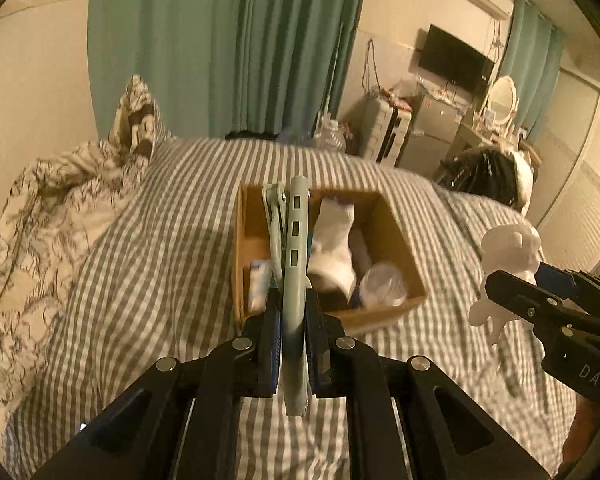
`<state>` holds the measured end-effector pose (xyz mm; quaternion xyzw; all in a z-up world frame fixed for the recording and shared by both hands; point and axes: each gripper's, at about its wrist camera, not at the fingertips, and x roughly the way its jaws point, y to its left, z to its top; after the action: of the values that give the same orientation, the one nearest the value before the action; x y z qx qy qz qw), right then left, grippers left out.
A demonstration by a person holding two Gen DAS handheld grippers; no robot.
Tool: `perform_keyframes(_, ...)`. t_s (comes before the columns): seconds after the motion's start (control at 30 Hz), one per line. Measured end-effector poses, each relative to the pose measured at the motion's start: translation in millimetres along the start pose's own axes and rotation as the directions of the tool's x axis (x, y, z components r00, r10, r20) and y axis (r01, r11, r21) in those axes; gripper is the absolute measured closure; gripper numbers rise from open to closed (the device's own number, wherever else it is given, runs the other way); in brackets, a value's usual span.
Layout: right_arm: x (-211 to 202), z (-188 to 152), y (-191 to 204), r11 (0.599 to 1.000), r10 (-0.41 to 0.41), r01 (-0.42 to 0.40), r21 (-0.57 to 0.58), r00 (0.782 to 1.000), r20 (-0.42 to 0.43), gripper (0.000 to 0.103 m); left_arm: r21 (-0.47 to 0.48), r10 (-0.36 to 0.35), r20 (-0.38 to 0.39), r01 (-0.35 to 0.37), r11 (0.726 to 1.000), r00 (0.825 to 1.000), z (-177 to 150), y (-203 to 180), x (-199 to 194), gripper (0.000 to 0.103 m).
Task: Organize objects
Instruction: 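Lower the cable and glove into the cardboard box and open both grippers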
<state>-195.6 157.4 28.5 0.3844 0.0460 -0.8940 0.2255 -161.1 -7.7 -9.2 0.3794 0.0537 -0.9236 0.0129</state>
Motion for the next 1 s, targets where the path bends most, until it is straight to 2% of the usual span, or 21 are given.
perform_keyframes(0.27, 12.4, 51.4, -13.1, 1.0, -0.011, 0.01, 0.016, 0.999, 0.045, 0.051, 0.018, -0.016, 0.023, 0.015, 1.0, 1.0, 36.3, -16.5, 20.9, 0.093)
perform_keyframes(0.57, 81.6, 91.4, -41.5, 0.997, -0.005, 0.004, 0.074, 1.0, 0.019, 0.051, 0.074, 0.009, -0.03, -0.007, 0.997, 1.0, 59.4, -26.2, 88.4, 0.093)
perform_keyframes(0.83, 156.4, 83.3, -55.6, 0.993, 0.044, -0.037, 0.111, 0.997, -0.067, 0.05, 0.055, 0.002, -0.12, 0.005, 0.998, 0.993, 49.5, -15.2, 150.7, 0.093)
perform_keyframes(0.9, 166.9, 78.8, -54.2, 0.991, 0.067, -0.059, 0.122, 0.996, -0.065, 0.05, 0.047, -0.001, -0.143, 0.008, 0.999, 0.99, 45.3, -11.6, 161.2, 0.093)
perform_keyframes(1.0, 168.4, 75.9, -51.6, 0.992, 0.054, -0.05, 0.118, 0.998, -0.036, 0.046, 0.03, -0.001, -0.164, 0.006, 1.0, 0.987, 42.0, -6.7, 165.8, 0.091)
